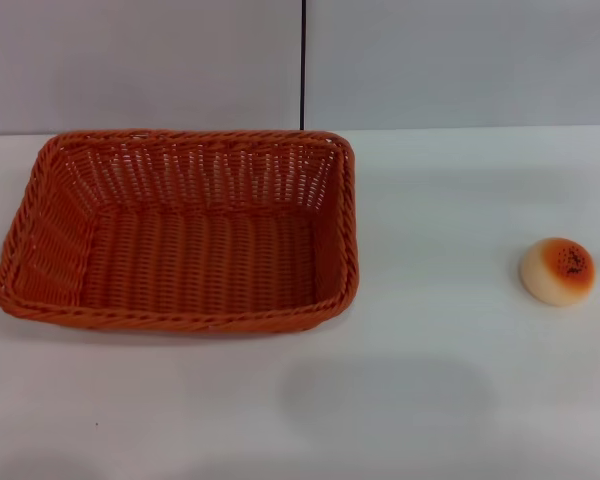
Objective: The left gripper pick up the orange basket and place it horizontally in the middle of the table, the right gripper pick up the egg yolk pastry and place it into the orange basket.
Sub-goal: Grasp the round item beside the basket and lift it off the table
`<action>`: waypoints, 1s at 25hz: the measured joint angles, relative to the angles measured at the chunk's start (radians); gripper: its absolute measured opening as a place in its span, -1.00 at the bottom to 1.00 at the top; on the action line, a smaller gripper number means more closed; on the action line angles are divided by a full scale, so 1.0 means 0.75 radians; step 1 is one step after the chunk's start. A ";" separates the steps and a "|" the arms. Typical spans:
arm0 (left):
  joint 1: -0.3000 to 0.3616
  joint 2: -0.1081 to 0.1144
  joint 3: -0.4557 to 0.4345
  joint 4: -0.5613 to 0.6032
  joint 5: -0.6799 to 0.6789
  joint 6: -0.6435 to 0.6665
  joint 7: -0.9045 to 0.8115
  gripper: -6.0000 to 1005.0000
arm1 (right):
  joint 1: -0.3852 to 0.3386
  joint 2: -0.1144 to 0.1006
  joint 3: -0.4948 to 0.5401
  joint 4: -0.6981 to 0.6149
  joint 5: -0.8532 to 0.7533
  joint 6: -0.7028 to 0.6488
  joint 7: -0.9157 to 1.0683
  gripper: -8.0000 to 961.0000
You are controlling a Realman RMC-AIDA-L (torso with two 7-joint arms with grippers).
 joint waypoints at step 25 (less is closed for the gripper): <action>-0.044 0.000 0.050 -0.108 0.016 0.002 0.034 0.66 | 0.041 0.050 -0.088 0.392 0.039 0.428 -0.237 0.39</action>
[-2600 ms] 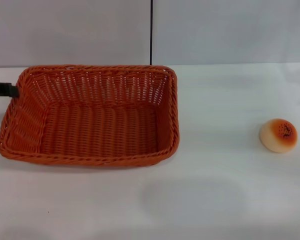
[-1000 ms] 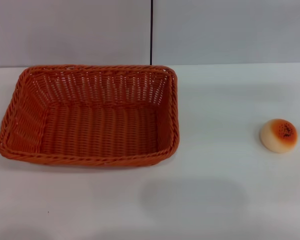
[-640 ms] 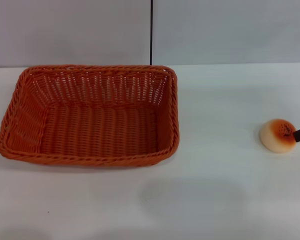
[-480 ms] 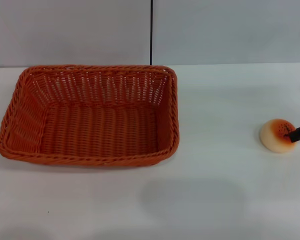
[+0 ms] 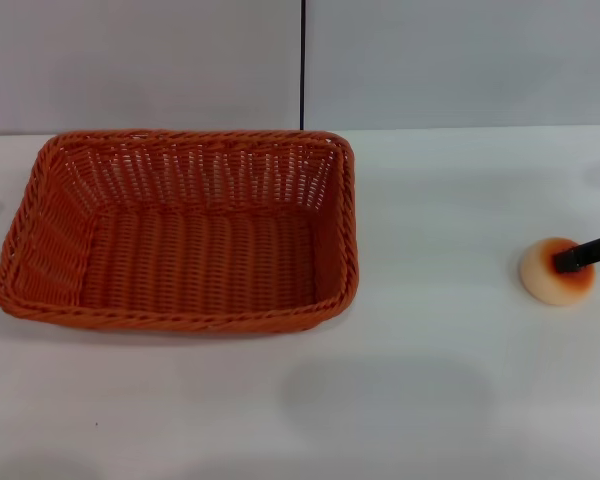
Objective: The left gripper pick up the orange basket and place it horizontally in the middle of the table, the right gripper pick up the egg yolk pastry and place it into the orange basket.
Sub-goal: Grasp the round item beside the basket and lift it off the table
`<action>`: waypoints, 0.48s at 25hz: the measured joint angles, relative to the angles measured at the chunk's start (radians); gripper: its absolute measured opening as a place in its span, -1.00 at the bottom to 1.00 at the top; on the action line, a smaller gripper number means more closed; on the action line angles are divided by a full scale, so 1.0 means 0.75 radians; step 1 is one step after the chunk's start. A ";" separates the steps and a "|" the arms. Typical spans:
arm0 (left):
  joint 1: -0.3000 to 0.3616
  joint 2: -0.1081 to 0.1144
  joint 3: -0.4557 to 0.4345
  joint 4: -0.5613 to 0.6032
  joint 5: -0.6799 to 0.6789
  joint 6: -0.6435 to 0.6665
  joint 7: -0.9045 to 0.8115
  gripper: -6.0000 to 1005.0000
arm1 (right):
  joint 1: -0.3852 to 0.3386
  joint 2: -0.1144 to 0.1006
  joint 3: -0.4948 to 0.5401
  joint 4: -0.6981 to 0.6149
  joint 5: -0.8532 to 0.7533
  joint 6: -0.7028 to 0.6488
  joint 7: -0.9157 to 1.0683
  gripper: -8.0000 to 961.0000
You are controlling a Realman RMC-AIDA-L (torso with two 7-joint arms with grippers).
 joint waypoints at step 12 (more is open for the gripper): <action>-0.016 0.001 0.001 -0.037 0.000 -0.012 0.009 0.66 | 0.010 0.007 0.001 0.017 0.062 0.014 -0.048 -0.27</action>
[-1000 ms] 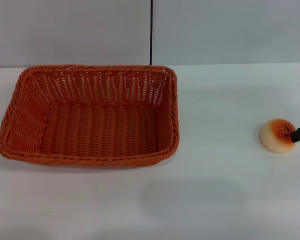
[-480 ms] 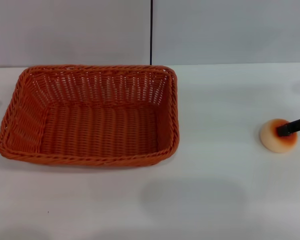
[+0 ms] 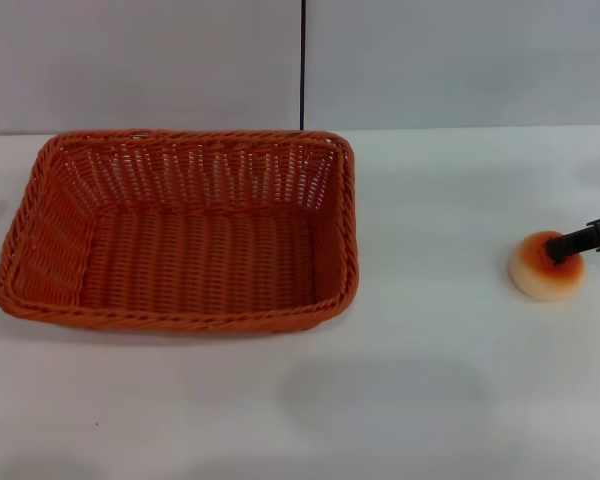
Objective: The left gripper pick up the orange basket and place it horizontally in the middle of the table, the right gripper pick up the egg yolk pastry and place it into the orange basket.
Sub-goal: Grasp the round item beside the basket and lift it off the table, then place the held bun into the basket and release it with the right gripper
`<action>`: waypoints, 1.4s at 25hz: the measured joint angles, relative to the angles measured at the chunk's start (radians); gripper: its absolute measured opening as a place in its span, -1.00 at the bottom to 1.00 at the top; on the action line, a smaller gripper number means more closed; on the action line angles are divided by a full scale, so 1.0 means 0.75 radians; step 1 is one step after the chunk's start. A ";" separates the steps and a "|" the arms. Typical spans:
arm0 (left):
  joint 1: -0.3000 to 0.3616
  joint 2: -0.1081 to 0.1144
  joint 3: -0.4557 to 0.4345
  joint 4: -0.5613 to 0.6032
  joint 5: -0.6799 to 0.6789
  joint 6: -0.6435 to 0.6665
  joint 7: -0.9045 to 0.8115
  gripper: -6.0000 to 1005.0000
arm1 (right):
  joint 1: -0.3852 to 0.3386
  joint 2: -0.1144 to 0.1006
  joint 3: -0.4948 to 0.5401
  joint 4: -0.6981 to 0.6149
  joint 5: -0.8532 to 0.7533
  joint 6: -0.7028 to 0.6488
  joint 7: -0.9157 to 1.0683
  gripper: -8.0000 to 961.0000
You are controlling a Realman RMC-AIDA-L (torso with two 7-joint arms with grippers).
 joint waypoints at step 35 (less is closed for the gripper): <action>-0.033 -0.003 -0.001 -0.071 0.000 0.008 0.002 0.66 | 0.281 0.073 -0.336 -0.116 0.608 -0.127 -0.192 -0.92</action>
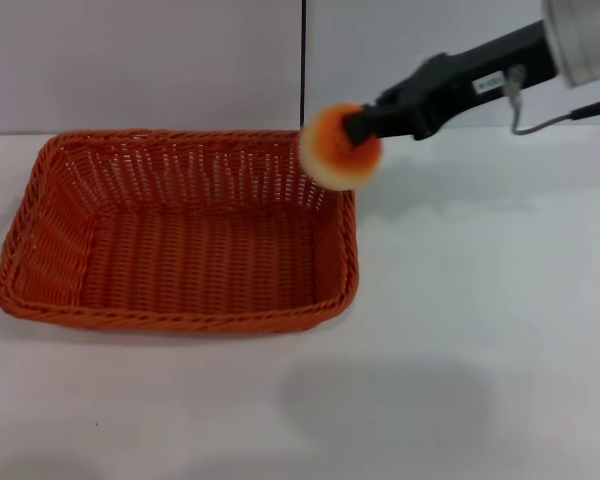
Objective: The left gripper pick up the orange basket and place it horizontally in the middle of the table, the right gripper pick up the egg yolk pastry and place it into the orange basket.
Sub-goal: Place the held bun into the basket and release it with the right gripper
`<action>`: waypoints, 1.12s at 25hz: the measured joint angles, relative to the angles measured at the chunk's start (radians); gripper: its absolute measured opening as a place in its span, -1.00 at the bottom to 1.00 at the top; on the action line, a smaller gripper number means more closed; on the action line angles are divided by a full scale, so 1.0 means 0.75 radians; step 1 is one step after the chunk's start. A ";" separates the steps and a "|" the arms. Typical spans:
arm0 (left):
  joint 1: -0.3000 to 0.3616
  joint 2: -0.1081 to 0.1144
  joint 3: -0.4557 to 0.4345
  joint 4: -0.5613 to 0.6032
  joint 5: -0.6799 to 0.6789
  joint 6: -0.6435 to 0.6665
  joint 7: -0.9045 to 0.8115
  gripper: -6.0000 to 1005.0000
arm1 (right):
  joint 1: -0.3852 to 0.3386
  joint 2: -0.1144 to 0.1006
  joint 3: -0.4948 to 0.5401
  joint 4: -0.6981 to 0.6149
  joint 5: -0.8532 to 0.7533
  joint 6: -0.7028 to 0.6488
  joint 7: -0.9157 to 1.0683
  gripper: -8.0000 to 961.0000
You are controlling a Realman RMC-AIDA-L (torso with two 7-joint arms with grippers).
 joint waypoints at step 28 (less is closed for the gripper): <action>0.007 0.001 0.010 -0.044 -0.001 0.040 0.022 0.66 | -0.378 0.052 -0.009 0.114 0.581 0.122 -0.614 0.21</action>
